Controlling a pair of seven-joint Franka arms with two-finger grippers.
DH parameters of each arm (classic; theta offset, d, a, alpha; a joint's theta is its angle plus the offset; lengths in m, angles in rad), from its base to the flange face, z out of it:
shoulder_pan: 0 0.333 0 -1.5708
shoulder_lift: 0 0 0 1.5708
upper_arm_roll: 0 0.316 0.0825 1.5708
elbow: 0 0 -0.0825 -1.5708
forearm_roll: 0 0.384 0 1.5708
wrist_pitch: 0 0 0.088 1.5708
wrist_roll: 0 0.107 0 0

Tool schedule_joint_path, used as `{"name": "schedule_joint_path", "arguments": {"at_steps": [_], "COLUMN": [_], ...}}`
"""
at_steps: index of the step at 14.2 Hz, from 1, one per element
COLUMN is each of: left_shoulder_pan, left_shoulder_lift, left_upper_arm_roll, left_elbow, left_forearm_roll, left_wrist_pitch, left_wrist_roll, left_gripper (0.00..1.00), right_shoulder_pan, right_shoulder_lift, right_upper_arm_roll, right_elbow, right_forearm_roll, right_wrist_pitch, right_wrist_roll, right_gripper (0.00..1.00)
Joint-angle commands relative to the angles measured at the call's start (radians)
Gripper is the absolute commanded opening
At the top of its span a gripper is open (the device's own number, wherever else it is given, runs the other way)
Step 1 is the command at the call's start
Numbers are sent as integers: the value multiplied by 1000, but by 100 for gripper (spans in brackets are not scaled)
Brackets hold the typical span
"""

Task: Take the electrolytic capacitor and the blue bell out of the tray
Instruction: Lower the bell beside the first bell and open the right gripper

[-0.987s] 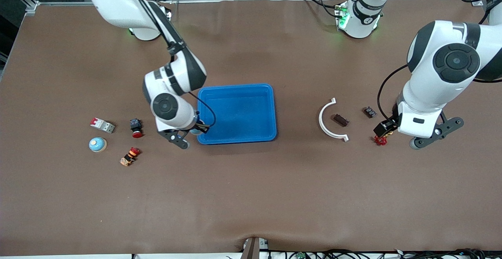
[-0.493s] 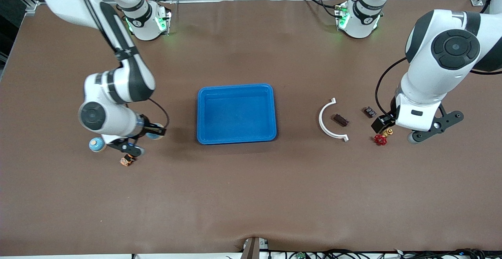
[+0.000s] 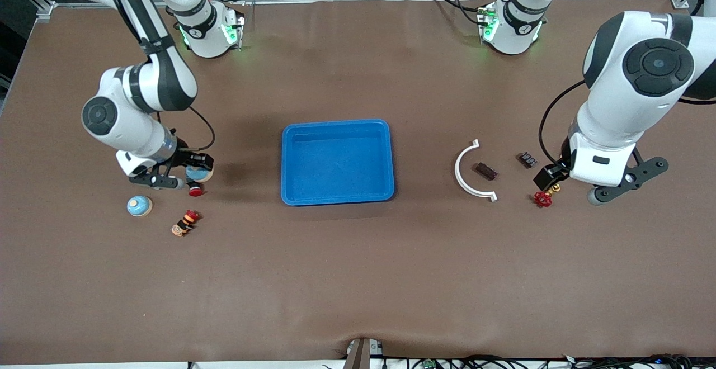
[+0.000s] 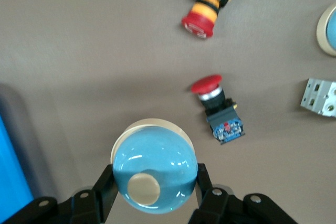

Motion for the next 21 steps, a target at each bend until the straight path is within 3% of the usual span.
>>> {"name": "schedule_joint_path", "arguments": {"at_steps": [1,7,11,12,15,18,21], "left_shoulder_pan": [10,10,27,24,-66,-122,-136], "left_shoulder_lift": [-18,-79,-107,-139,-217,-269,-302], "left_upper_arm_roll": [0,-3,3,34,211,326,364], "left_elbow": [12,59,81,71,27,-7,-13], "left_forearm_roll": [-15,-20,-34,-72,-172,-248,-296], "left_wrist_pitch": [-17,-81,-161,-161,-163,-179,-213], "left_wrist_roll": [48,117,255,310,470,580,597], "left_gripper": [100,100,100,100,100,100,100], "right_shoulder_pan": [-95,-431,-477,-476,-470,-468,-467], "right_shoulder_lift": [-97,-93,-93,-93,-82,-80,-42], "right_upper_arm_roll": [11,14,15,17,17,17,18], "right_elbow": [-160,-206,-263,-287,-306,-306,-306], "right_forearm_roll": [-15,-9,24,35,61,63,63], "right_wrist_pitch": [82,128,154,181,217,218,264], "right_wrist_roll": [-127,-574,-595,-600,-602,-602,-602], "right_gripper": [0,0,0,0,0,0,0]}}
